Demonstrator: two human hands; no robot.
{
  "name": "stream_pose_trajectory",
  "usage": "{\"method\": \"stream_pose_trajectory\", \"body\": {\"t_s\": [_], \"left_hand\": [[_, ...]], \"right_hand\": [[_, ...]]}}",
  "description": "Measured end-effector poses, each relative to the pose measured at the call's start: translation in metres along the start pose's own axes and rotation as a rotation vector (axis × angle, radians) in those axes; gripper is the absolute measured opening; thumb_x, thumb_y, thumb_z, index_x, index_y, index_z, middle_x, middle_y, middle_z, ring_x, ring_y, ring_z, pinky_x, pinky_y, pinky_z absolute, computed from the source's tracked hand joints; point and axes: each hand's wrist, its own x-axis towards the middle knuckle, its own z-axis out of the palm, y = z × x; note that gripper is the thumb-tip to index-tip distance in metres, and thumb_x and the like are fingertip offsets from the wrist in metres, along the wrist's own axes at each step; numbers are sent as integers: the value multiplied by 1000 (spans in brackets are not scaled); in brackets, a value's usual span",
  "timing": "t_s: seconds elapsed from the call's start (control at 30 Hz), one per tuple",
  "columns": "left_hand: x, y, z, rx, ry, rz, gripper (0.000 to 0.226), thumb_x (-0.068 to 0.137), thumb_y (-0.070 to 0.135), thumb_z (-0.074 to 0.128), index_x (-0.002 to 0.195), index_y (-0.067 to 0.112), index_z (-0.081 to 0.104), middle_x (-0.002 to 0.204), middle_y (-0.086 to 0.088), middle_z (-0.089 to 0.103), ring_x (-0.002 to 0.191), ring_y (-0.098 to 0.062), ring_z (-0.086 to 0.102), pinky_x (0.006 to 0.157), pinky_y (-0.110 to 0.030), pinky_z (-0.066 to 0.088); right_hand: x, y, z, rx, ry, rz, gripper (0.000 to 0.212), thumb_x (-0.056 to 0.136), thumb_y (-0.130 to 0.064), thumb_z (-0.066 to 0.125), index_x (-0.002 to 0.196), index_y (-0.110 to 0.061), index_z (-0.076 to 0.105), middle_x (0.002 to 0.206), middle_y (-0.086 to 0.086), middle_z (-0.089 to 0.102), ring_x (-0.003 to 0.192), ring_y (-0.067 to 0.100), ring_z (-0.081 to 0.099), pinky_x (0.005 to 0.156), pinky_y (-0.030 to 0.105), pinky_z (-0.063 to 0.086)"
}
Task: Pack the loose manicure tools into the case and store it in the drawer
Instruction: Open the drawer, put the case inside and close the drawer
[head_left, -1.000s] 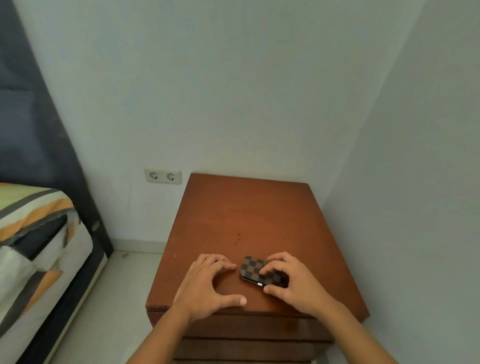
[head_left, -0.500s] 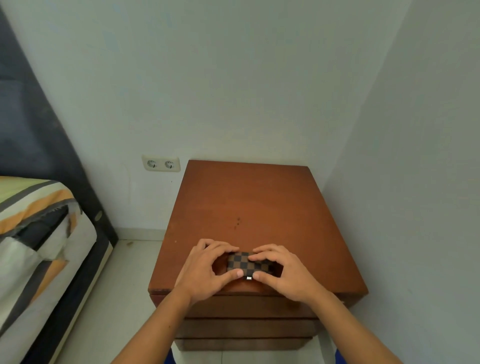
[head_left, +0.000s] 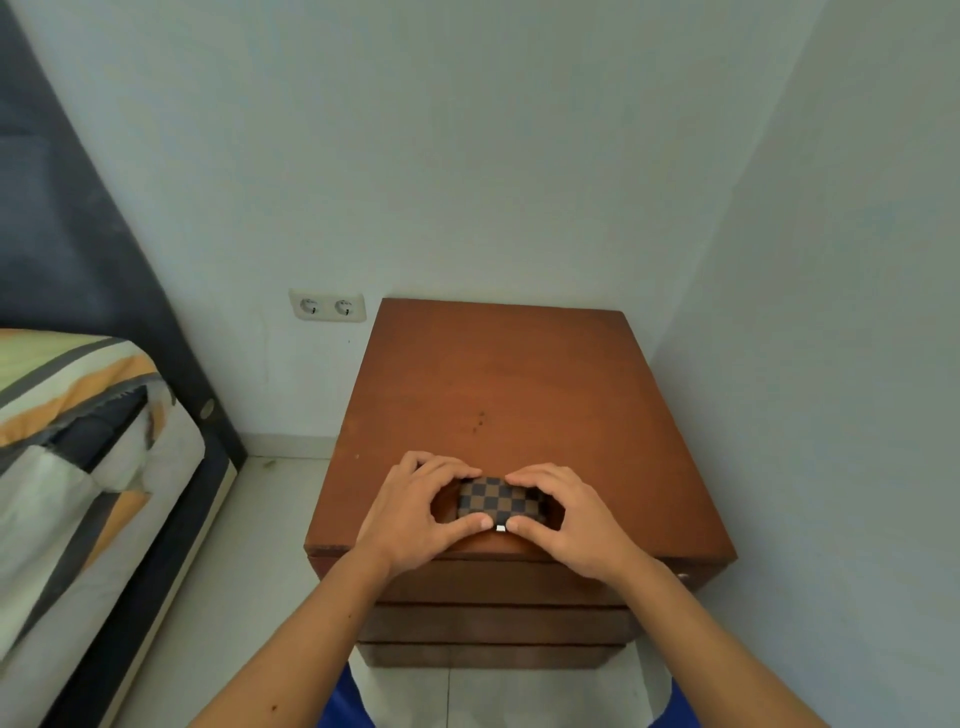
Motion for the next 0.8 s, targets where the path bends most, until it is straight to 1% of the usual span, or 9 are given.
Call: {"method": "stream_pose_trajectory", "body": {"t_s": [0.1,0.2,0.27,0.43,0.53,0.6,0.67,0.73,0.8], "left_hand": [[-3,6,-4,20,20,12,64,85,76,66,136,38,63,126,28,56,123,-2,43,107,-32,44],[-4,12,-5,17,58,7,67,84,78,64,135,34,63,127,20,61,122,-3,49,103,-34,50],[-12,12,-7,31,107,1,72,82,82,63,134,33,62,131,15,63,122,-5,53,102,-35,52],[-53,-21,-25,187,234,-95,96,67,93,66,137,28,60,142,5,57,132,-18,51,113,-39,40],[-78,-34,-29,217,304,-220,114,60,91,74,148,22,50,153,-3,47,142,-25,42,119,-46,34],[-90,-36,-24,44,339,-386,127,55,82,86,155,22,37,158,-3,40,146,-24,38,122,-47,34],[-98,-36,-16,-240,355,-530,134,51,73,95,157,24,30,154,2,46,142,-20,45,119,-47,40],[-106,-33,-7,-430,365,-575,123,56,62,98,153,24,33,144,7,54,134,-18,53,115,-45,45],[-113,-30,-1,-473,396,-598,106,64,56,94,149,23,40,137,7,59,131,-20,57,113,-46,48]], "right_hand": [[0,-6,-1,-12,6,14,52,88,-54,73,135,-33,65,135,-16,61,130,6,53,113,39,46],[-7,-8,-7,-16,44,19,56,87,-53,76,136,-30,63,137,-14,56,130,8,53,113,39,47],[-19,-1,-16,-63,89,39,64,84,-60,76,139,-32,60,141,-15,53,134,8,49,114,37,45],[-71,32,-46,-313,261,138,95,69,-79,75,146,-27,54,153,-3,49,147,19,39,124,42,32],[-106,51,-54,-311,380,354,114,63,-75,84,155,-25,39,163,3,30,153,26,28,125,47,31],[-120,61,-52,-145,453,511,127,60,-67,92,159,-20,27,163,6,27,151,27,31,124,47,34],[-126,67,-49,72,458,605,131,59,-63,95,160,-17,24,161,7,38,148,27,40,121,49,39],[-130,72,-47,200,456,634,125,62,-61,94,159,-18,28,156,4,49,142,25,50,118,49,44],[-133,74,-43,238,492,666,118,63,-63,92,157,-18,35,151,3,55,138,24,54,116,49,46]]}}
